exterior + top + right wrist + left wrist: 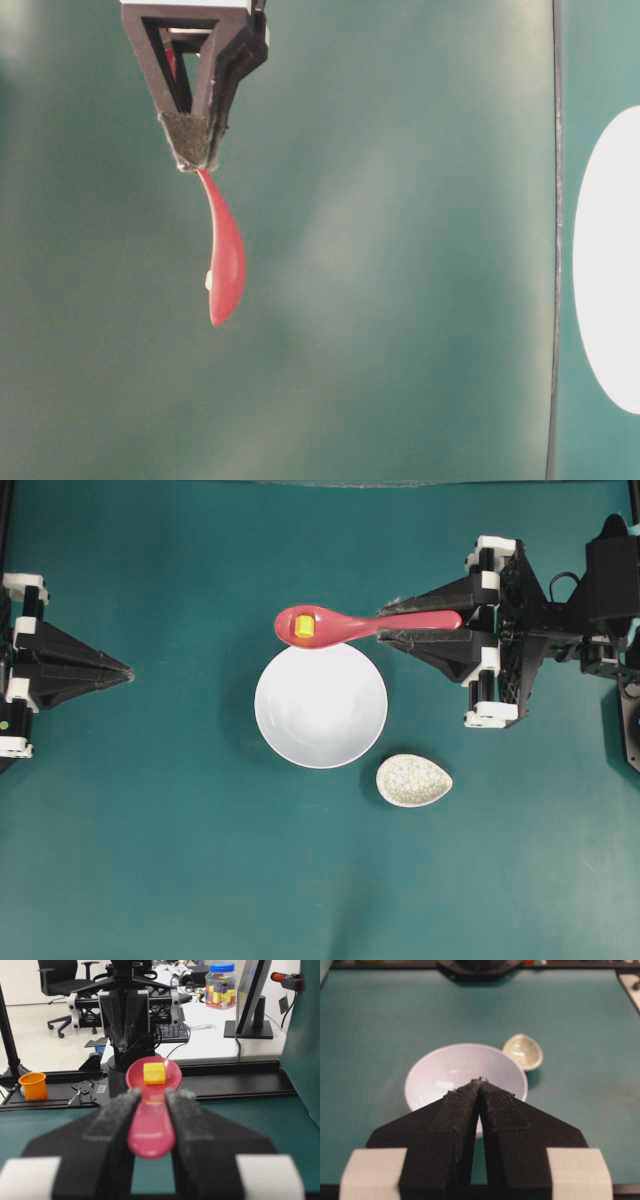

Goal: Scoop the yellow hexagonal prism block from the bowl with a spoon using the right arm.
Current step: 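Hold the spoon with the block steady above the bowl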

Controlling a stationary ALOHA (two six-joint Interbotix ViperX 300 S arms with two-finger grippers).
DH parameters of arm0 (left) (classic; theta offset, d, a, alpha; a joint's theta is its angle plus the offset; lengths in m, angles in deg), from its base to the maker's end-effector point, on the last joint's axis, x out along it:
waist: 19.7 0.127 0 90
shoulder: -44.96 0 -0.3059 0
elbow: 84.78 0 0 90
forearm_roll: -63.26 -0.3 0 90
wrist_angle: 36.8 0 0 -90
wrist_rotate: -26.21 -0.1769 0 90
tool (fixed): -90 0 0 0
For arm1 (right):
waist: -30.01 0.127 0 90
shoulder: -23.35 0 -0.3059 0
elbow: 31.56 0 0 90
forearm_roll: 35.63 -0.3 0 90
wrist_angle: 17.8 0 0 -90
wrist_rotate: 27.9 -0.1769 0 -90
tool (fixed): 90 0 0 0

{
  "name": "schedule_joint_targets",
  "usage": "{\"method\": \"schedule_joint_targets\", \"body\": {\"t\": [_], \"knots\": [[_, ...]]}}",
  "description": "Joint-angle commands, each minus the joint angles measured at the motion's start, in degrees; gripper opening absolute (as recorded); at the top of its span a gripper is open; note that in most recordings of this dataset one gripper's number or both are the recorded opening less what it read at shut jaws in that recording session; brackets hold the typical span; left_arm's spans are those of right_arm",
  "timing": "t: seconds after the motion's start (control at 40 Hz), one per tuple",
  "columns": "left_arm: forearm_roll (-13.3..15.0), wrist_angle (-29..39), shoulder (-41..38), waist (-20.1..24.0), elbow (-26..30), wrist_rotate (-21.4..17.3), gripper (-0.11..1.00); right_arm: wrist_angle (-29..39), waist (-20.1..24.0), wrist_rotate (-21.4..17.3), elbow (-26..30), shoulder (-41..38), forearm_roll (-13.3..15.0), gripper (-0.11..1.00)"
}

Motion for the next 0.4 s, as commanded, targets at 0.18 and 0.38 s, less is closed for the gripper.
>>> {"method": "schedule_joint_targets", "body": {"t": [0.18,0.38], "knots": [[0.0,-0.97,-1.76,0.0,0.53,0.62,0.03,-0.62,0.18,0.0,0.53,0.62,0.09,0.24],[0.0,-0.62,-1.76,0.0,0.62,0.62,0.03,-0.35,0.18,0.0,0.53,0.7,0.09,0.24]]}}
